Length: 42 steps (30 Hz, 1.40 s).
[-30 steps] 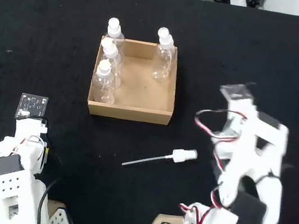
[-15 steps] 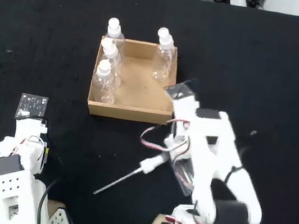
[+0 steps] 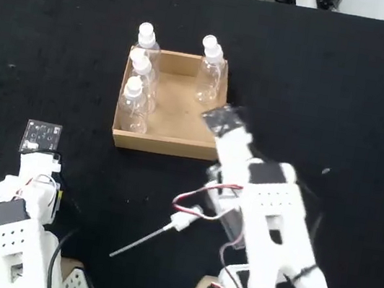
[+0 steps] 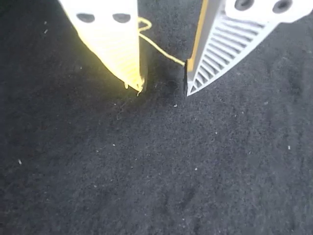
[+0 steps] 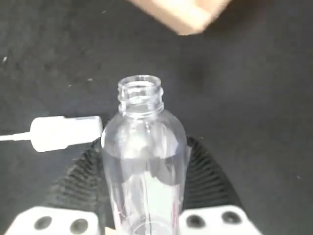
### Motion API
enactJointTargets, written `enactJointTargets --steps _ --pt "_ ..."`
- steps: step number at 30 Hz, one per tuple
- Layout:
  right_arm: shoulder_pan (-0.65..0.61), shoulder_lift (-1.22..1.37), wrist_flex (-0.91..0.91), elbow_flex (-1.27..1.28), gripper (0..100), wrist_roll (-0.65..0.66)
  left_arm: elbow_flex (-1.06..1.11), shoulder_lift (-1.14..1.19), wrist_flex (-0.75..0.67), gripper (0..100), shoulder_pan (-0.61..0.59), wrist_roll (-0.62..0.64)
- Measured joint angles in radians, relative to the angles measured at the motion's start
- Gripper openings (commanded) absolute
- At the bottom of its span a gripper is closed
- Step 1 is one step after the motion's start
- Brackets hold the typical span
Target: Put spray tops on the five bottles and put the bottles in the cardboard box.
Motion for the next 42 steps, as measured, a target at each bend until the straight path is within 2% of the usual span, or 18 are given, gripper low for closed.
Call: enactJointTargets --steps 4,9,11,14,18,23,27,31,36,42 --pt "0.141 -0.055 0.005 0.0 1.0 0.0 -0.041 0.008 0.051 3 0.003 -0.091" --pt "0.361 -0.064 -0.017 0.0 1.0 0.0 -0.201 0.012 0.267 3 0.003 -0.144" --pt "0.422 -0.064 -0.021 0.0 1.0 0.0 -0.267 0.012 0.322 7 0.005 -0.172" --pt "0.45 -0.064 -0.023 0.002 1.0 0.0 -0.356 0.012 0.404 17 0.023 -0.227" --pt "0.448 -0.064 -0.071 0.051 1.0 -0.077 -0.476 0.012 0.545 18 0.123 -0.267" --pt "0.52 -0.064 -0.129 0.074 1.0 -0.147 -0.575 0.003 0.647 17 0.402 -0.242" --pt "0.6 -0.064 -0.135 0.074 1.0 -0.163 -0.608 0.051 0.64 16 0.689 -0.158" --pt "0.637 -0.064 -0.153 0.074 1.0 -0.203 -0.612 0.196 0.529 16 0.931 -0.087" --pt "0.637 -0.064 -0.195 0.103 1.0 -0.21 -0.667 0.465 0.331 16 1.053 -0.044" --pt "0.649 -0.064 -0.244 0.121 1.0 -0.212 -0.858 0.744 0.265 16 1.158 0.101"
